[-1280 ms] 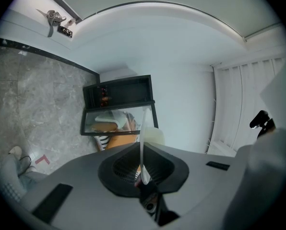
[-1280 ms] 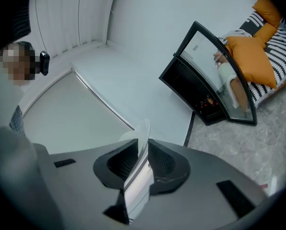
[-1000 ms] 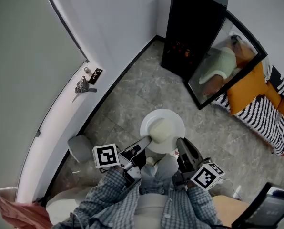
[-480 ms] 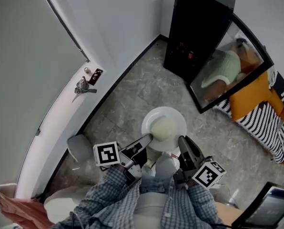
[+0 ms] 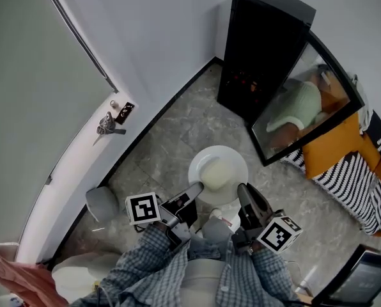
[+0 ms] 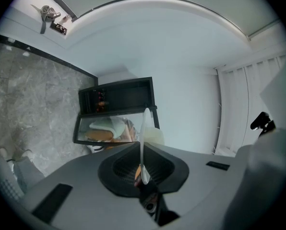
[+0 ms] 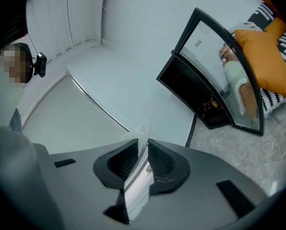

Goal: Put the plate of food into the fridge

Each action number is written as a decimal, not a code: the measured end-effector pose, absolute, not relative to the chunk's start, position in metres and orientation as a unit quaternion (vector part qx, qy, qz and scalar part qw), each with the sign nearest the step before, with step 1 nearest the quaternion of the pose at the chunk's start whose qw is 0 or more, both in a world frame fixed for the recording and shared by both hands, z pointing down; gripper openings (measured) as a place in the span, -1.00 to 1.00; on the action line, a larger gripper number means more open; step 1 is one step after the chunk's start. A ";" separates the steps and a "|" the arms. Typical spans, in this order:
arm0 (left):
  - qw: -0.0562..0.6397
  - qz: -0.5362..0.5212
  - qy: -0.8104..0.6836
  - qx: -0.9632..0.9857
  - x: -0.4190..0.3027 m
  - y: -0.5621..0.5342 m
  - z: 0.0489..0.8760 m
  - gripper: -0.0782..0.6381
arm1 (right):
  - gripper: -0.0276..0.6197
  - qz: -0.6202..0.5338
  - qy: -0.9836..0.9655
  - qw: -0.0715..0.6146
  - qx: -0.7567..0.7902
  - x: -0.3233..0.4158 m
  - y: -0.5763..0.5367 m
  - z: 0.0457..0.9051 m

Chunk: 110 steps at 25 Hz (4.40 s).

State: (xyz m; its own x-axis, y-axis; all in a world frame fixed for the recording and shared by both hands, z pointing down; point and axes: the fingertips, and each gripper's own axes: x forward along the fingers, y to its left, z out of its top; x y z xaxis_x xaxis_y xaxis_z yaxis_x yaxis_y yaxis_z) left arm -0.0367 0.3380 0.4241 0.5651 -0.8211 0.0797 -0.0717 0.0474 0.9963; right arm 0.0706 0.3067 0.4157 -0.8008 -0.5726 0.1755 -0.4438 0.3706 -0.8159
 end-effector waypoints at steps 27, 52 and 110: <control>0.628 -0.295 -0.364 0.621 0.006 0.260 0.427 -0.73 | -0.71 -0.484 0.814 0.083 -0.310 0.113 0.227 0.417; 0.643 -0.257 -0.321 0.646 -0.060 0.117 0.429 -0.73 | -0.71 -0.468 0.795 0.103 -0.371 0.050 0.098 0.420; 0.641 -0.281 -0.347 0.625 -0.018 -0.141 0.425 -0.73 | -0.71 -0.469 0.807 0.092 -0.346 0.091 -0.169 0.415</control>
